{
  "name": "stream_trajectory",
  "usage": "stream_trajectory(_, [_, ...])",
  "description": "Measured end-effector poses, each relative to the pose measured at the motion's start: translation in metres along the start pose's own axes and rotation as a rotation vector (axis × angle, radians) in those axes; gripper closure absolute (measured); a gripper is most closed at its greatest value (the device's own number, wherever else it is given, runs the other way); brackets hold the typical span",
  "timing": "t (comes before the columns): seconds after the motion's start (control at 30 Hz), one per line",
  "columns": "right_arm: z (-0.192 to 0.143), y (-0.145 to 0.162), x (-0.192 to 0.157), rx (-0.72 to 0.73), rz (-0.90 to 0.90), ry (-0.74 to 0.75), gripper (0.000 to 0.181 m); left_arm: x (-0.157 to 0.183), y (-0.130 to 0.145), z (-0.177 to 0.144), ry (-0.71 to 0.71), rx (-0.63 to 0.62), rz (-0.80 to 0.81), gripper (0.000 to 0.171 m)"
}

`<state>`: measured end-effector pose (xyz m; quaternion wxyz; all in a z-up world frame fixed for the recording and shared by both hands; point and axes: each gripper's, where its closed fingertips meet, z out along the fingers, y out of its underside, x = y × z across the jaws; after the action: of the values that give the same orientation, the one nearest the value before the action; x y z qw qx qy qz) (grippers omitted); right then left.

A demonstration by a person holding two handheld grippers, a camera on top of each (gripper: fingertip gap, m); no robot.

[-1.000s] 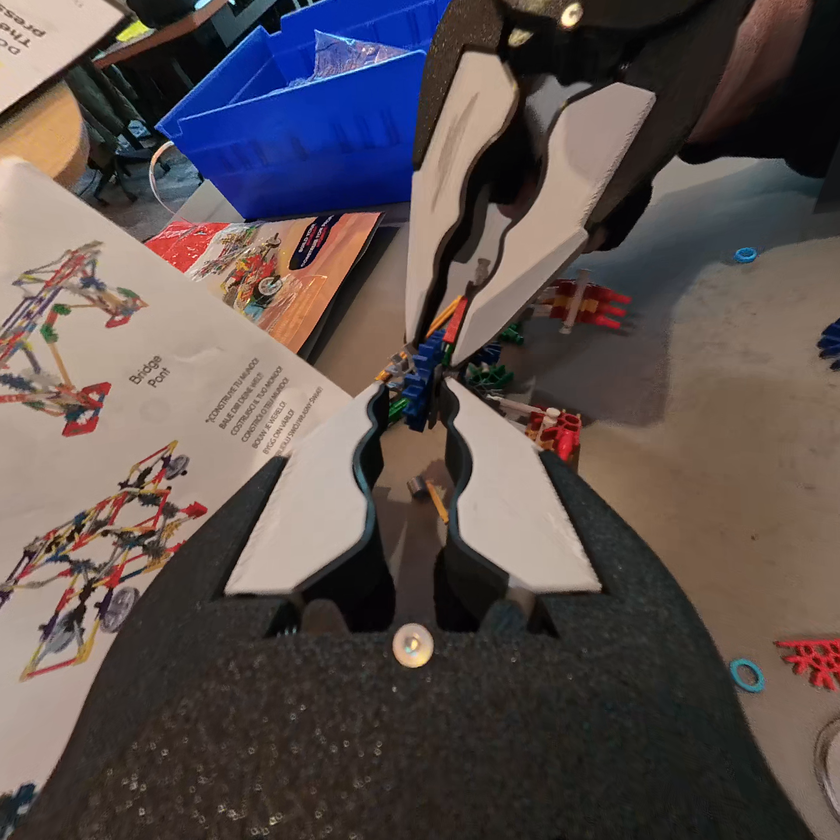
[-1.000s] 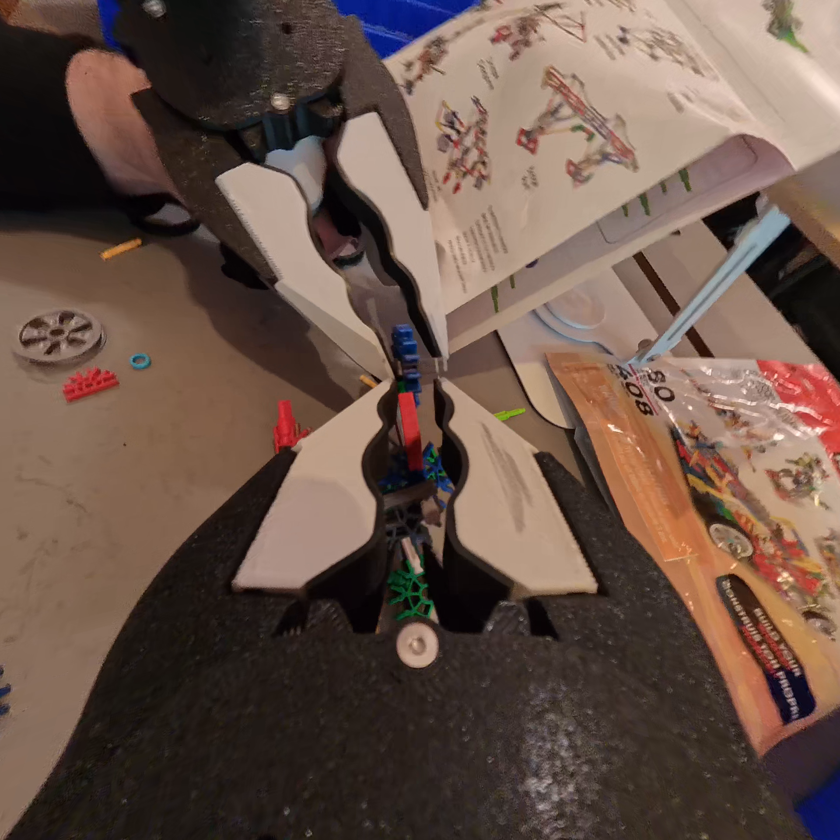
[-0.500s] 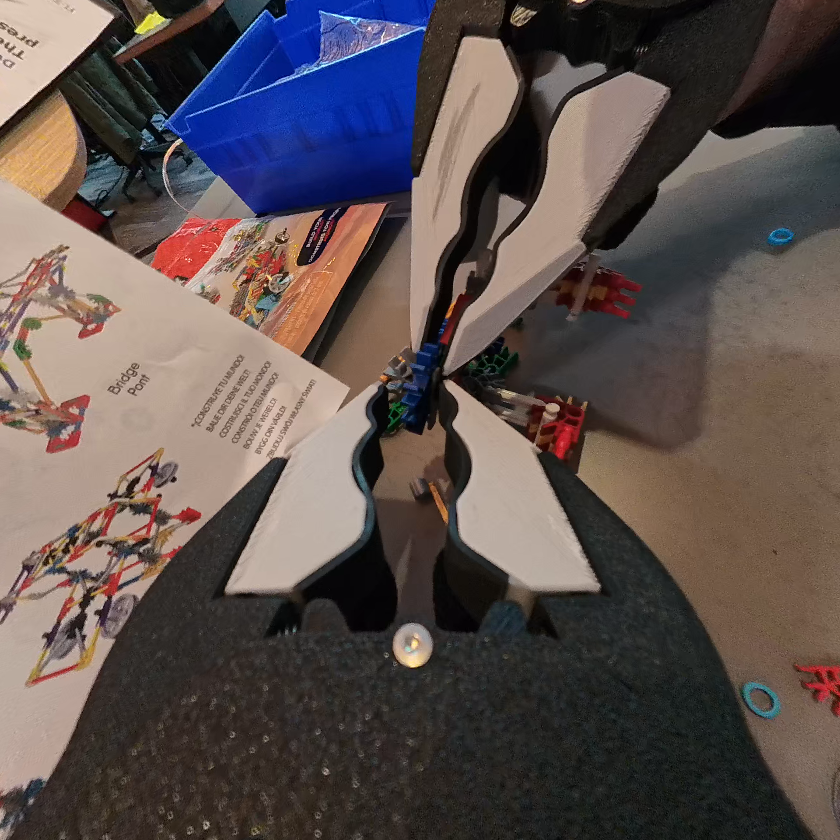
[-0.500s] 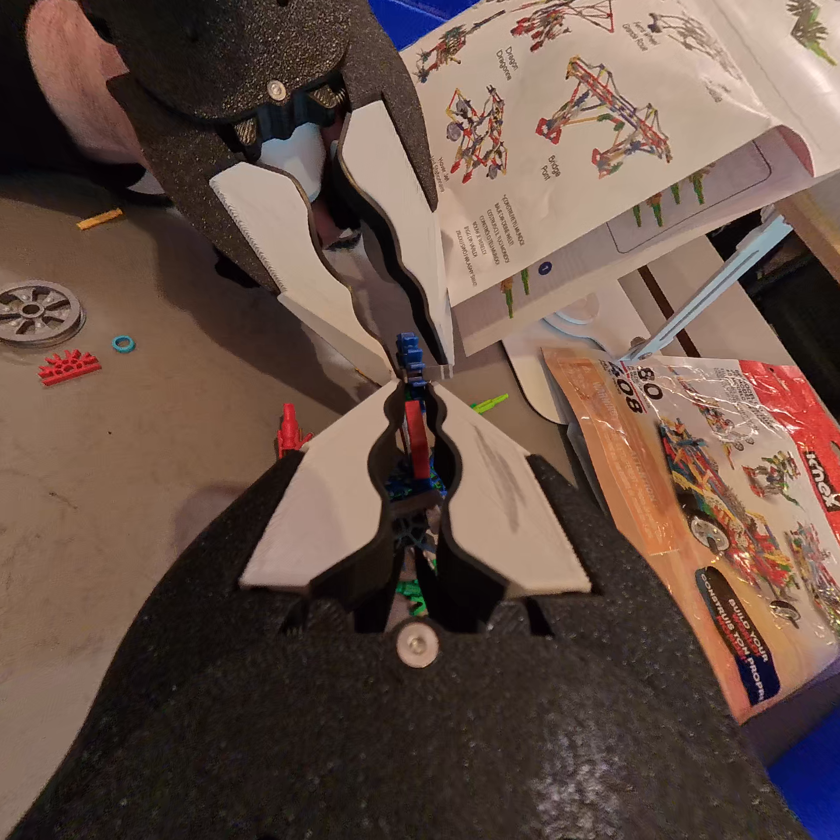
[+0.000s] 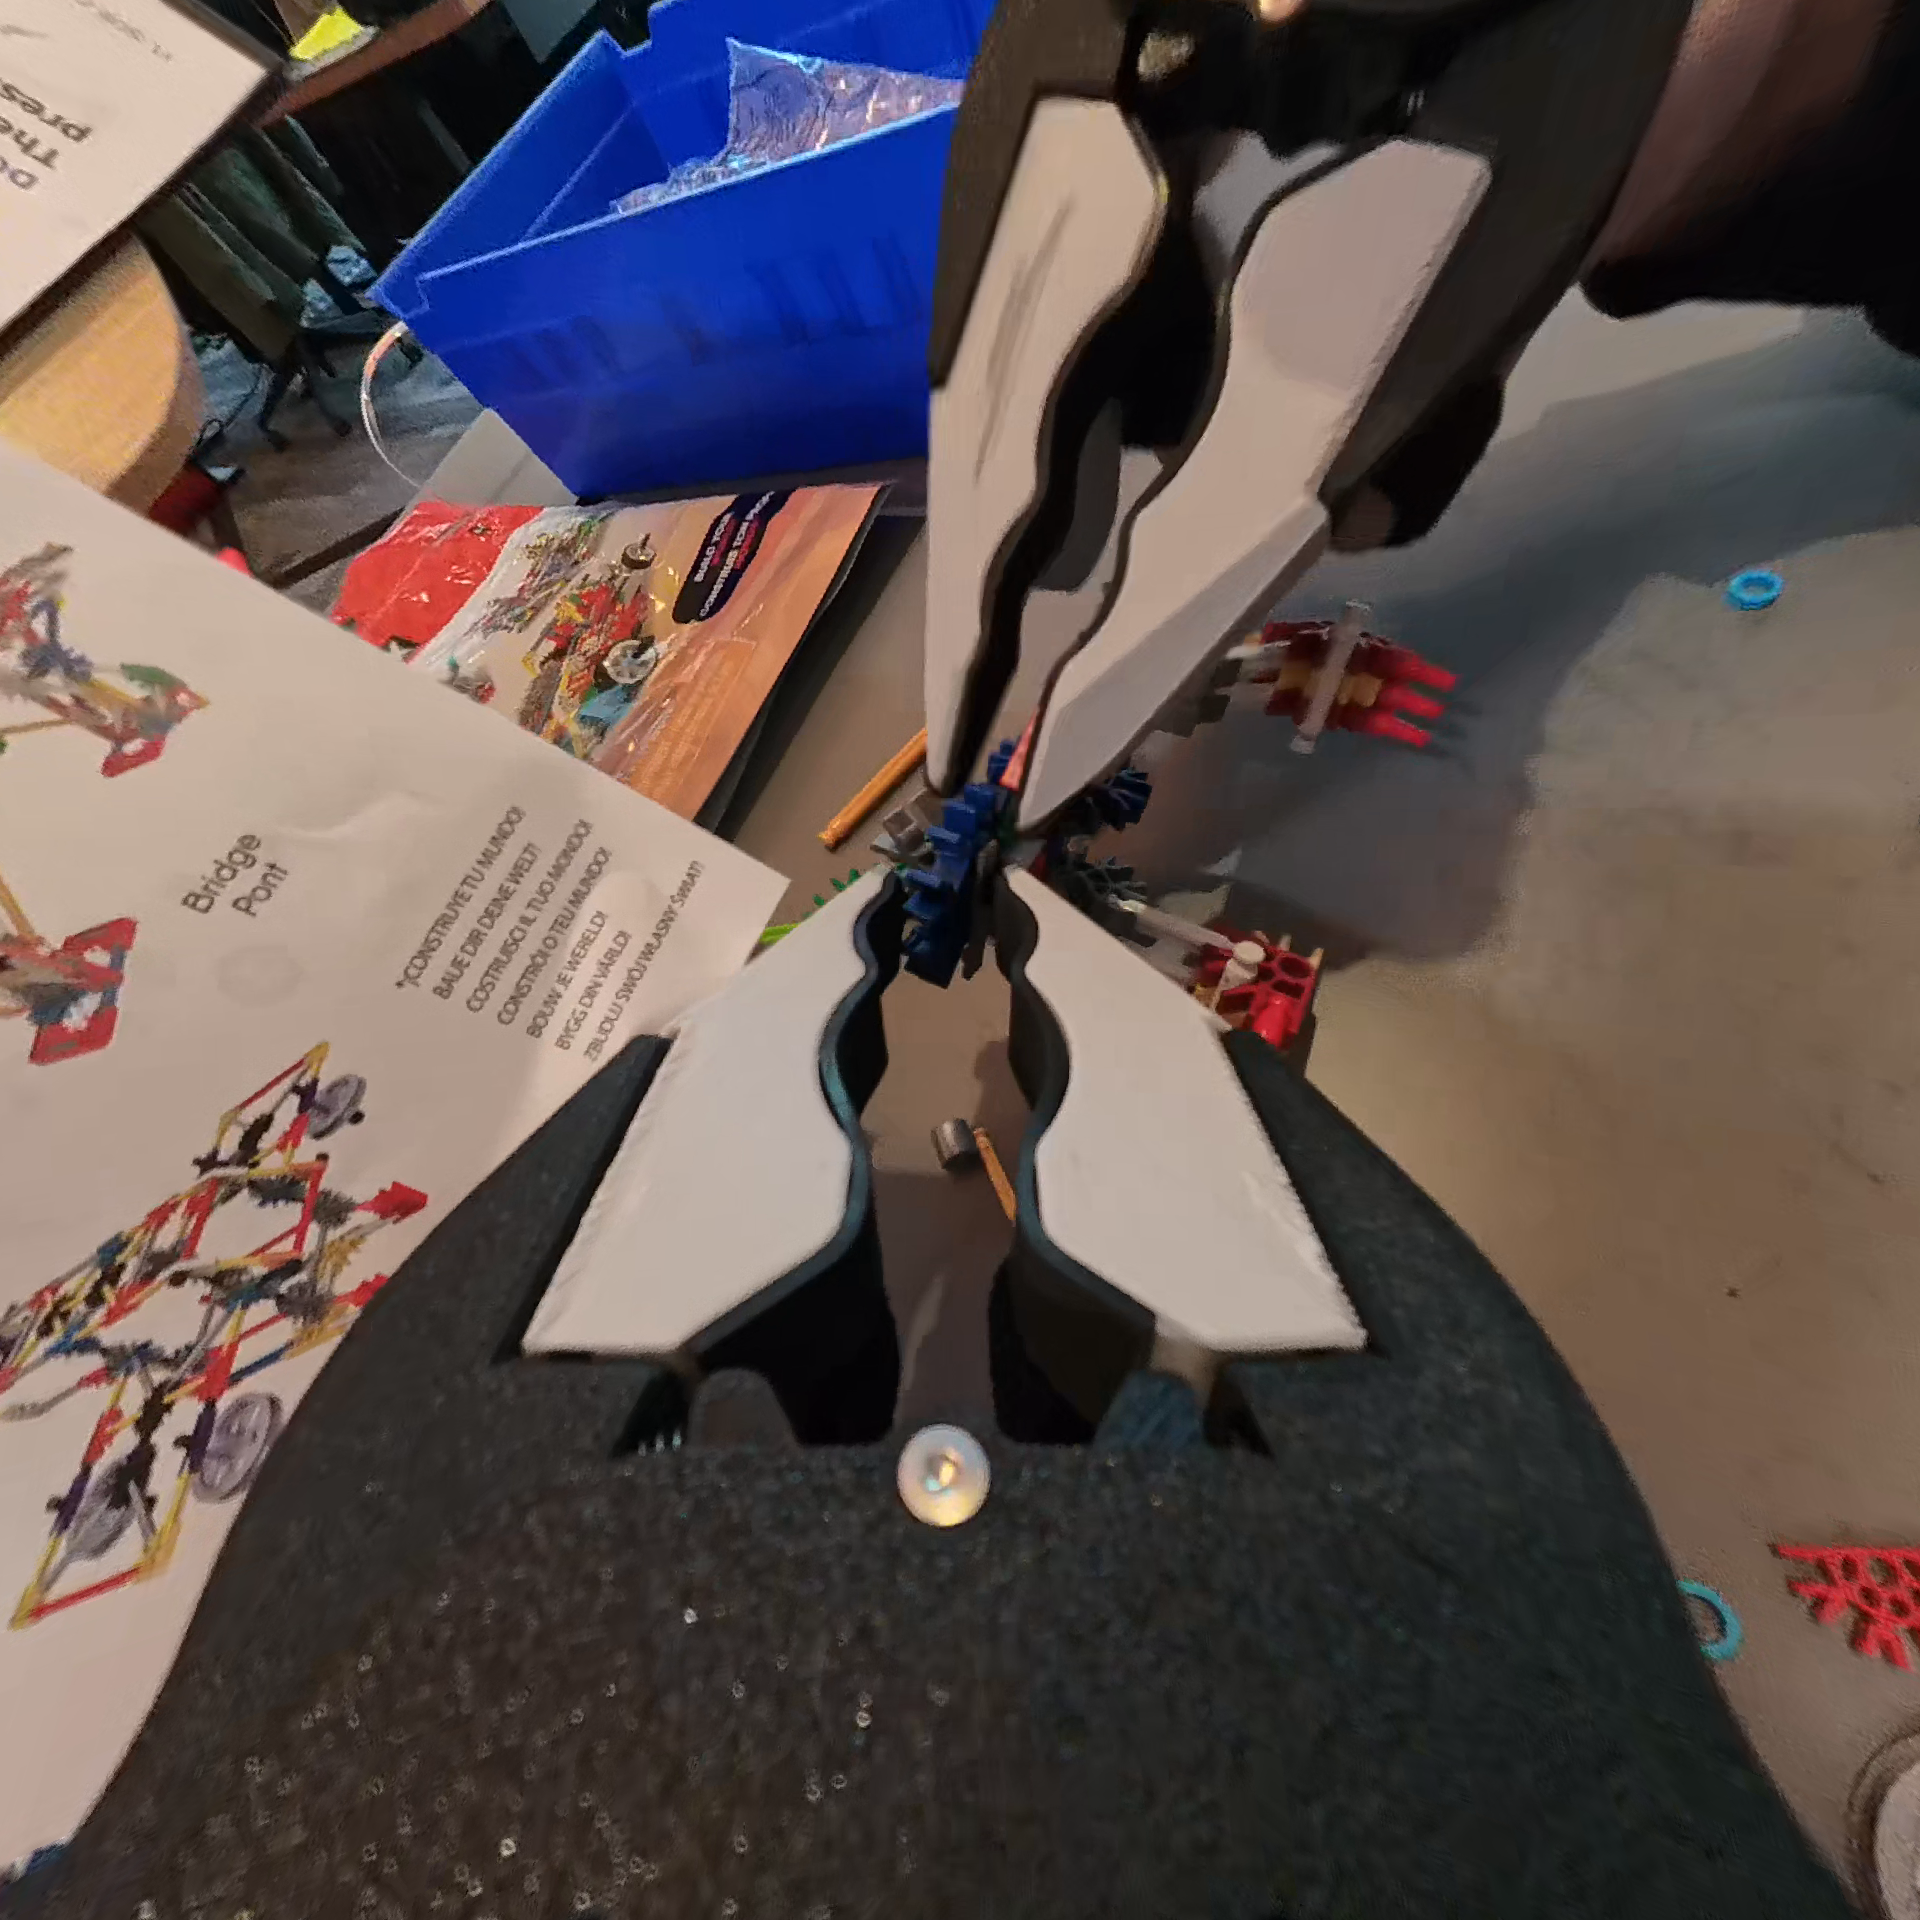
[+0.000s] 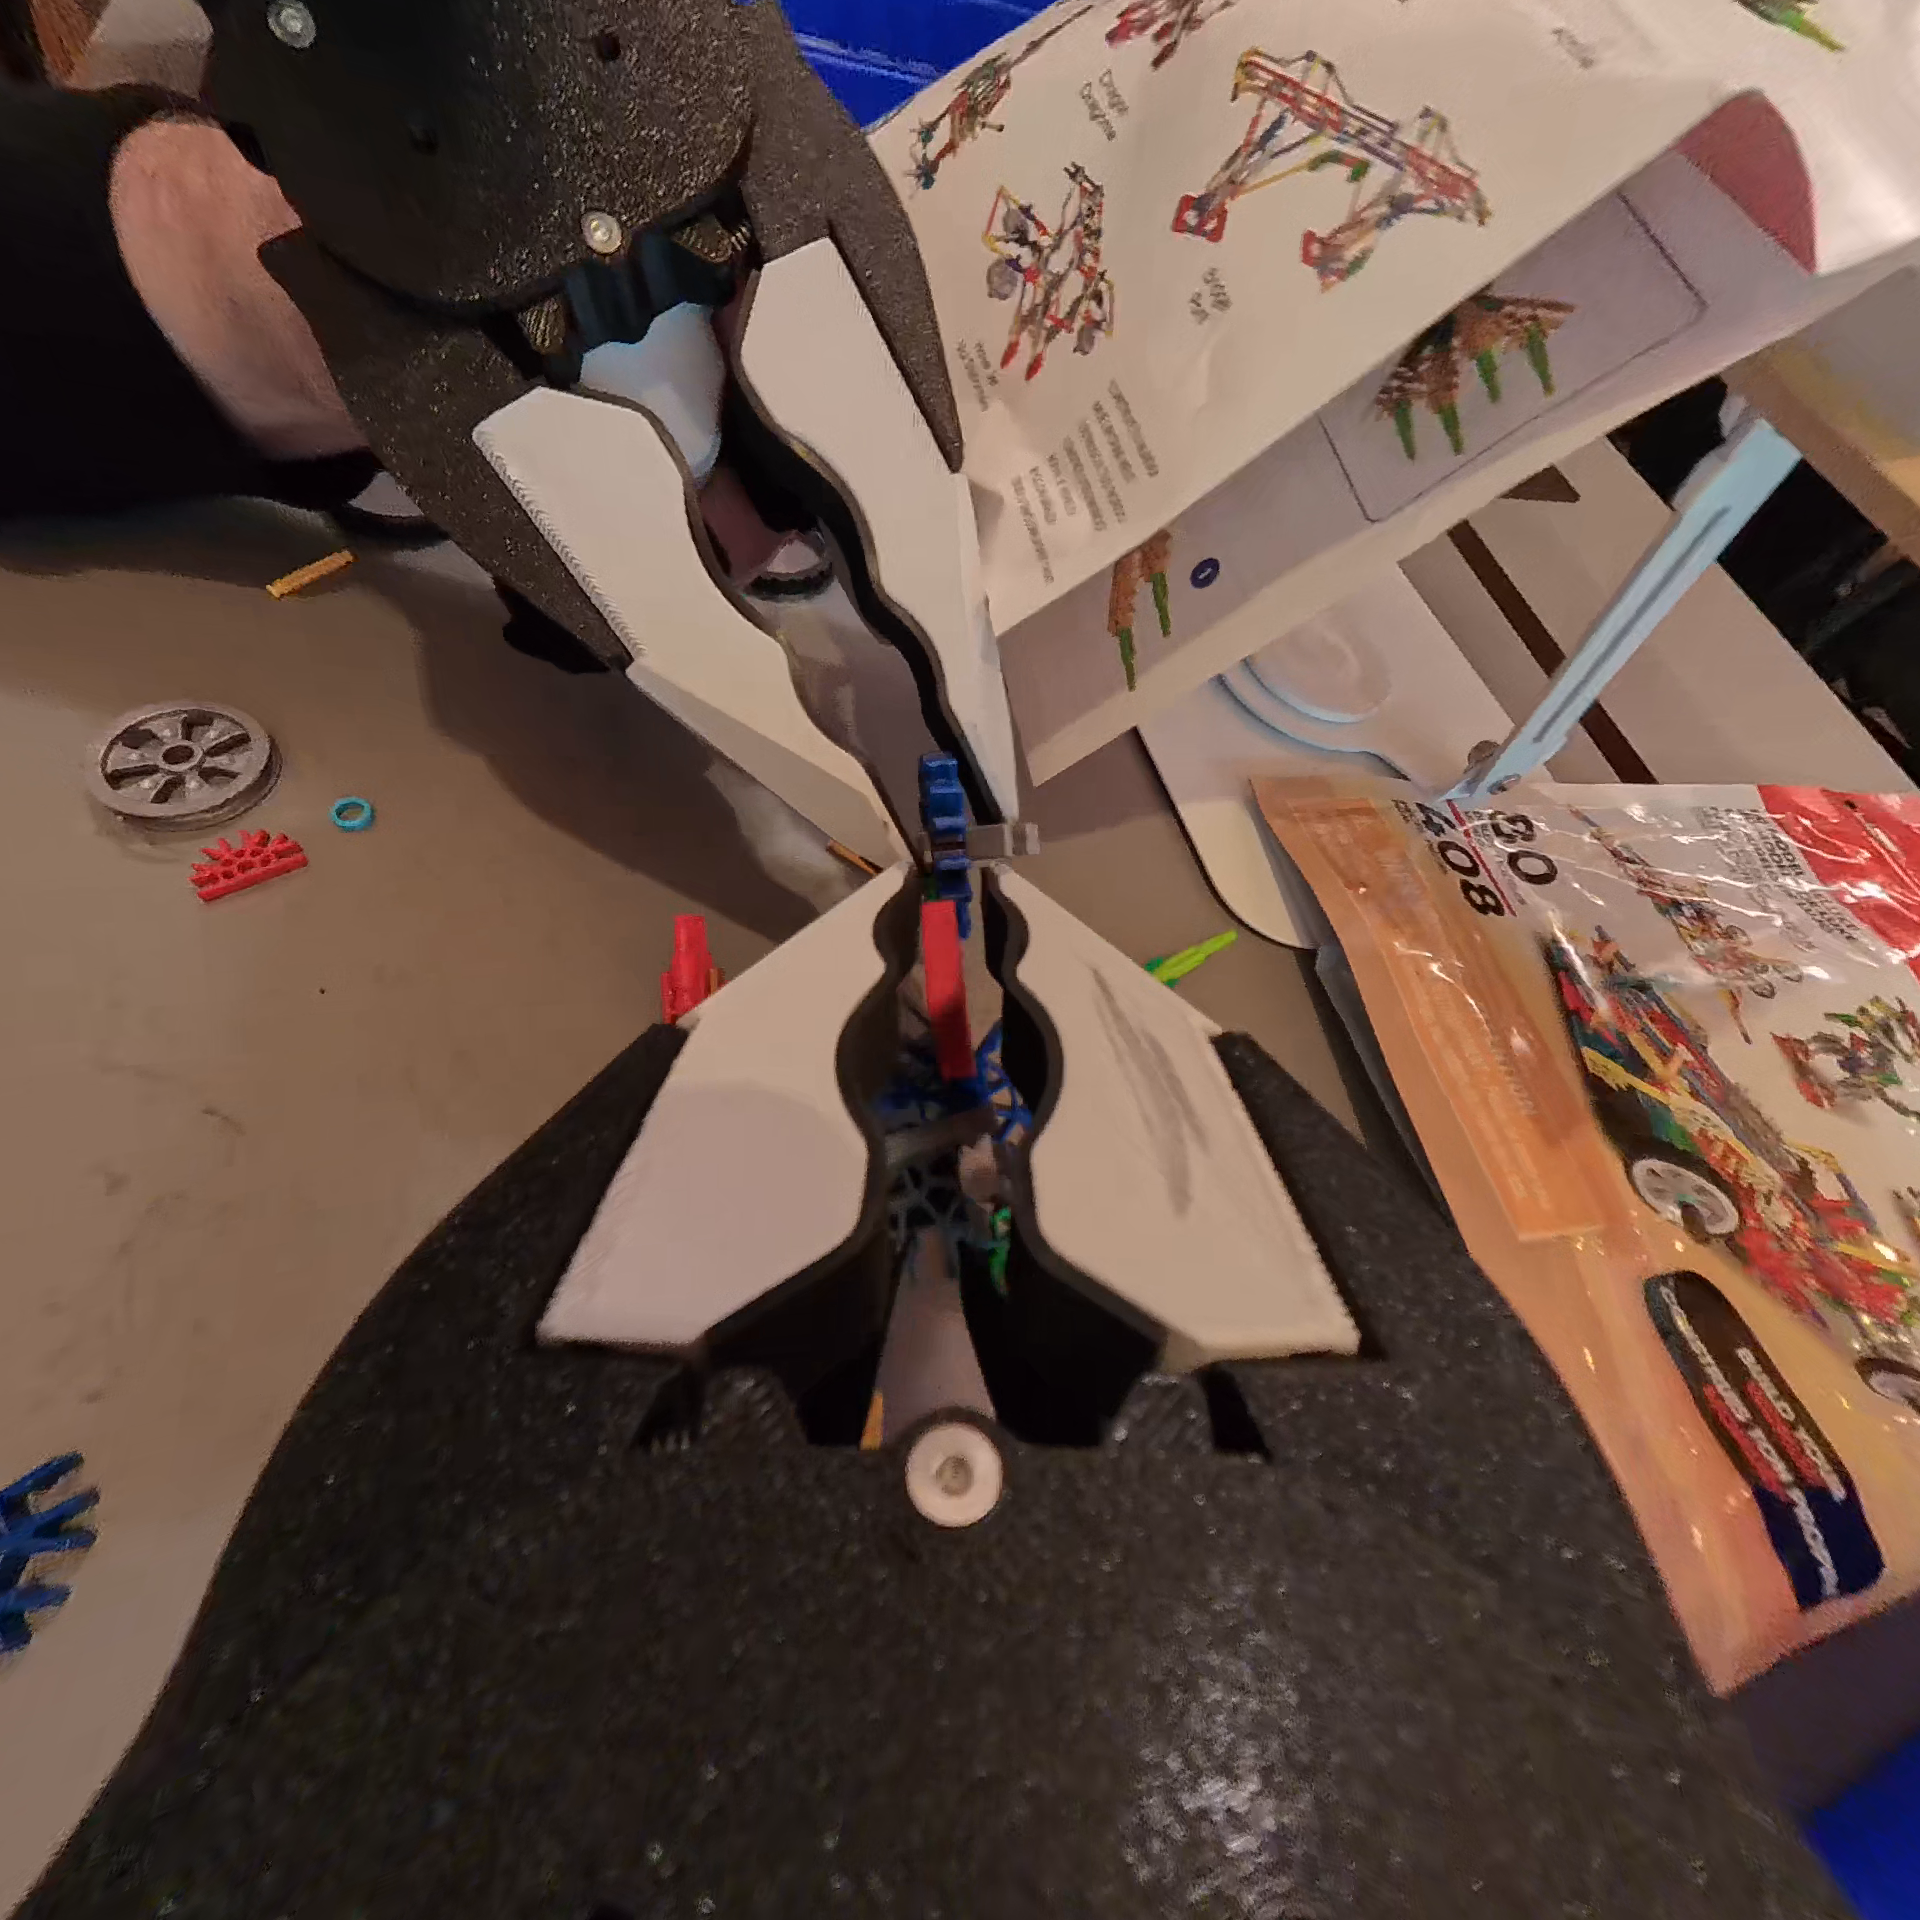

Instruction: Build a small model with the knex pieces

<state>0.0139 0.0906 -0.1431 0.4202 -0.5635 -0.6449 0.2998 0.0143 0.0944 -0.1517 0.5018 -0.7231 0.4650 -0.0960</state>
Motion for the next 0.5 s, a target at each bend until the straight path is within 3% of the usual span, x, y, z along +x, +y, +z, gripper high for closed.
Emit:
stream_trajectory(0.1, [-0.008, 0.004, 0.003, -0.016, -0.016, 0.005, 0.163, 0.002, 0.002, 0.002, 0.021, 0.001, -0.019, 0.156])
stream_trajectory(0.23, [0.0, 0.027, -0.001, -0.148, -0.084, 0.012, 0.164, 0.0, 0.002, 0.001, 0.018, 0.014, -0.031, 0.156])
stream_trajectory(0.5, [0.006, 0.021, 0.0, -0.099, -0.065, 0.021, 0.172, 0.0, -0.001, -0.002, 0.013, 0.029, -0.037, 0.157])
